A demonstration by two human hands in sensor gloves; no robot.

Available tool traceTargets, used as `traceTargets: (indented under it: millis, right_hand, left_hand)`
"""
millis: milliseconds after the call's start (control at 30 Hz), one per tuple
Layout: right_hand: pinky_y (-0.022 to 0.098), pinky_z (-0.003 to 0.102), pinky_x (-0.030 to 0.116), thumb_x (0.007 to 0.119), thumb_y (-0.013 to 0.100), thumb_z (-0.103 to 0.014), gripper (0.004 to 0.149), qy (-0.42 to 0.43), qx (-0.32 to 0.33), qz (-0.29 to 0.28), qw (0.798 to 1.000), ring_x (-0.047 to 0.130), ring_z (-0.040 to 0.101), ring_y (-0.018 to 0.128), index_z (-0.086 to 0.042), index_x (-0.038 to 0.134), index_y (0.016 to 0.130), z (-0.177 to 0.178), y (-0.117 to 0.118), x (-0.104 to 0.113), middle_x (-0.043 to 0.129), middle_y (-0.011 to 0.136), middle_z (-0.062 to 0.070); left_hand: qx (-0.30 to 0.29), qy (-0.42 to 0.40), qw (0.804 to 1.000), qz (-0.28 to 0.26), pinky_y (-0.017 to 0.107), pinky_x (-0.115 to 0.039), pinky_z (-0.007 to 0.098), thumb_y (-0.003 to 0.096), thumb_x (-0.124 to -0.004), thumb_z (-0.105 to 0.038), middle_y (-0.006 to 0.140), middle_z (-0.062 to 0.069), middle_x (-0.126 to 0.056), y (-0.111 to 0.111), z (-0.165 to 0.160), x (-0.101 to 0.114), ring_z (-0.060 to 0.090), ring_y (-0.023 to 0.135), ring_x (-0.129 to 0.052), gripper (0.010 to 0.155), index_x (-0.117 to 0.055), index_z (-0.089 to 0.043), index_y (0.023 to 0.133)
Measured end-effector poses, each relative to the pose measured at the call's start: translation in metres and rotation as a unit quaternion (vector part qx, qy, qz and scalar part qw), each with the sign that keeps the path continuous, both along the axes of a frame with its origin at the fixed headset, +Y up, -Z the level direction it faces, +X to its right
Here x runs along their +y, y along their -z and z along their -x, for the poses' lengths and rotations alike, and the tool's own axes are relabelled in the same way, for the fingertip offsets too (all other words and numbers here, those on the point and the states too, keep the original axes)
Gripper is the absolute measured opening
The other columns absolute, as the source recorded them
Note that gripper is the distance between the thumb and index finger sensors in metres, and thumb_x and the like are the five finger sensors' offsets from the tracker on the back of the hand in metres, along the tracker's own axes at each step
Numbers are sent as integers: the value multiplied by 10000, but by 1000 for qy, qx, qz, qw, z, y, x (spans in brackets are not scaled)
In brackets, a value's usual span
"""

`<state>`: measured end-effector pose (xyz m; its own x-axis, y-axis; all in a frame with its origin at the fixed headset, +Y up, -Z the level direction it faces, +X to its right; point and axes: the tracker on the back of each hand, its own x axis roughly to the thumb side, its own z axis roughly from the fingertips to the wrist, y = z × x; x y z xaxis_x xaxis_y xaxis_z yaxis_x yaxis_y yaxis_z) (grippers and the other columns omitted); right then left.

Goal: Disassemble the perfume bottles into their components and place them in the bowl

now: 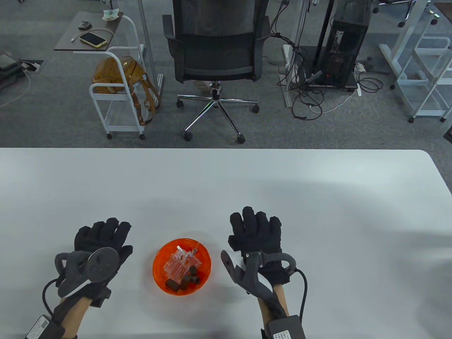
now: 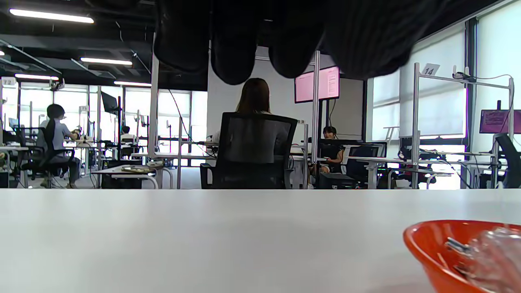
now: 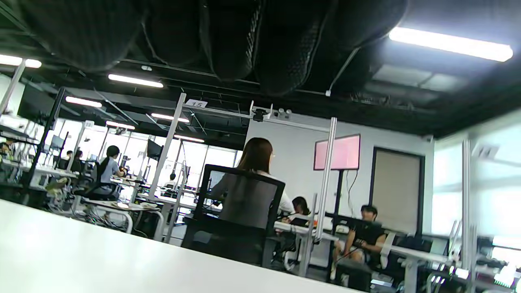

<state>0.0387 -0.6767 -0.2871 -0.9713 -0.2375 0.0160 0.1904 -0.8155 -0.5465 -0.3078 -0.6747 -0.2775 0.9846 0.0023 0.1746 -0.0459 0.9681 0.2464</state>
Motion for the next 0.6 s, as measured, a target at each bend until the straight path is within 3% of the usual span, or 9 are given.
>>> traceTargets:
  millis: [200, 600]
  right_hand:
    - [737, 629, 556, 737, 345, -576, 669, -53, -9, 13, 998, 748, 256, 1003, -400, 576, 970, 2, 3, -14, 607, 1096, -73]
    - [732, 635, 559, 741, 344, -571, 658, -35, -3, 48, 998, 772, 257, 990, -393, 605, 962, 5, 5, -18, 638, 1086, -64]
  left_hand:
    - [9, -2, 1000, -15, 759, -445, 705, 431, -766, -514, 1164, 123, -707, -1, 2, 2, 447, 1047, -707, 679, -702, -305, 1074]
    - [11, 2, 1000, 9, 760, -441, 713, 430, -764, -523, 1177, 109, -695, 1, 4, -2, 444, 1062, -695, 678, -702, -322, 1075]
